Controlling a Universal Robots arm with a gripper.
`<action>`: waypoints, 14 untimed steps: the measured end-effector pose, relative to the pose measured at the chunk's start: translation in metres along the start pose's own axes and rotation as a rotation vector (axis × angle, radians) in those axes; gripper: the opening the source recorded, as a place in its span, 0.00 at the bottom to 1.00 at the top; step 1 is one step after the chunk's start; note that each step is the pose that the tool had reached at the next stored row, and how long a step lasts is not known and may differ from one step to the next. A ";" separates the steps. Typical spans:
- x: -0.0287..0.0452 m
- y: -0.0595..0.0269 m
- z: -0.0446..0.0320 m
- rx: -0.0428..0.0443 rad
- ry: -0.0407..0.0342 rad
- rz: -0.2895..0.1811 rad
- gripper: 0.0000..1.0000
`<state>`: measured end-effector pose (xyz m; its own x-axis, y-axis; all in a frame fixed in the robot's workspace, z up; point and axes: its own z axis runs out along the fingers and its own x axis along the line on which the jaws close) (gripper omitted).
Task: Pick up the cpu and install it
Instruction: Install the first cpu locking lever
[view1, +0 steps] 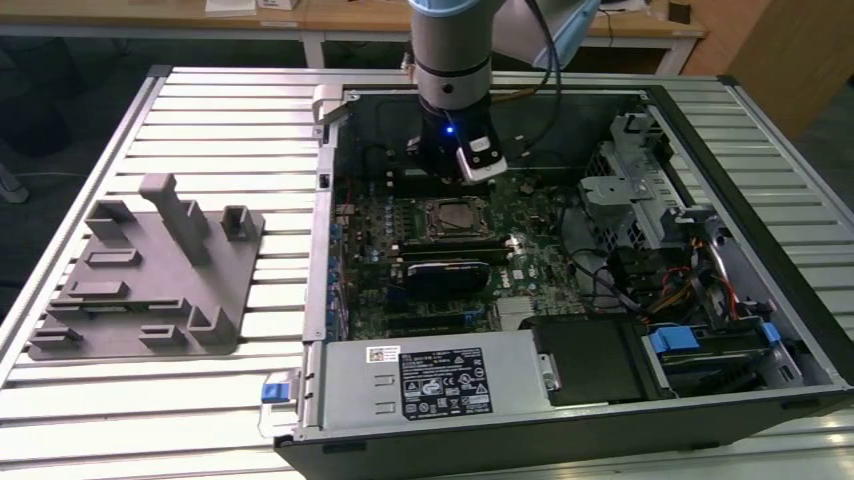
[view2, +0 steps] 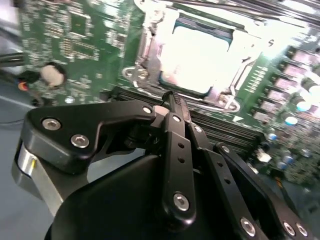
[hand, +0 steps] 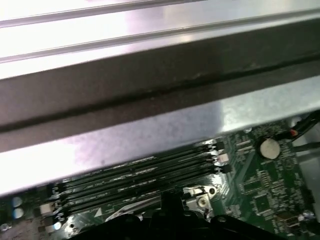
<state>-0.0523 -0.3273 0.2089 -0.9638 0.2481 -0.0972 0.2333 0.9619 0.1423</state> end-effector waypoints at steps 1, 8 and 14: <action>-0.0009 0.0002 0.0001 0.0042 0.0162 0.002 0.11; -0.0014 0.0004 -0.0005 0.0061 0.0215 0.003 0.11; -0.0020 0.0012 -0.0052 0.0069 0.0210 0.003 0.11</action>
<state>-0.0508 -0.3272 0.2144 -0.9657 0.2483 -0.0761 0.2366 0.9621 0.1357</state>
